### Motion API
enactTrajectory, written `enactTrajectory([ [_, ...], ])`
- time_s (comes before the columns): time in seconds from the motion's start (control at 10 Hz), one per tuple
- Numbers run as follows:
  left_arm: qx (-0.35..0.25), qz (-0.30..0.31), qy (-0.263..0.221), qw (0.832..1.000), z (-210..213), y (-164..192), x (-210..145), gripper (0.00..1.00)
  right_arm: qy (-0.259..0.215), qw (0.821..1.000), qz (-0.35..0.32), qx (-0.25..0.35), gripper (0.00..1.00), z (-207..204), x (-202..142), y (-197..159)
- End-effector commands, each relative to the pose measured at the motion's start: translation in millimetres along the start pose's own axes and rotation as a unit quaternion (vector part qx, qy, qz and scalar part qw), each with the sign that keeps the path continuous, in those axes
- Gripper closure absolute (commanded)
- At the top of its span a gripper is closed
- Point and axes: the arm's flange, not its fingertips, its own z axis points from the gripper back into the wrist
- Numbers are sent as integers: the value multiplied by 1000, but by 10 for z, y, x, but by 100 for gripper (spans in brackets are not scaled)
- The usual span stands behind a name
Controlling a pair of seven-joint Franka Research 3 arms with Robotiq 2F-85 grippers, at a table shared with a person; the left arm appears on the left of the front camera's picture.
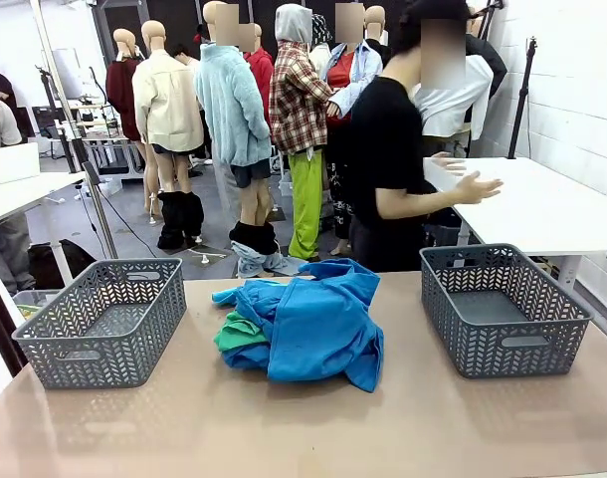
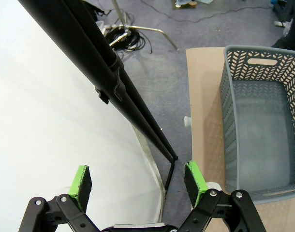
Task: Sort the tops and bottoms.
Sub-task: Lift clothes from the center of the table with your left hand.
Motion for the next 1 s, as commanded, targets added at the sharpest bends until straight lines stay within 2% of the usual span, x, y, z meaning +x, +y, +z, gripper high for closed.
enactTrajectory([
  [0.0,3,2,1,1000,3,8,-3,0,0,1000,2,-3,0,23,4,0],
  [0.9,3,2,1,1000,3,8,-3,0,0,1000,2,-3,0,23,4,0],
])
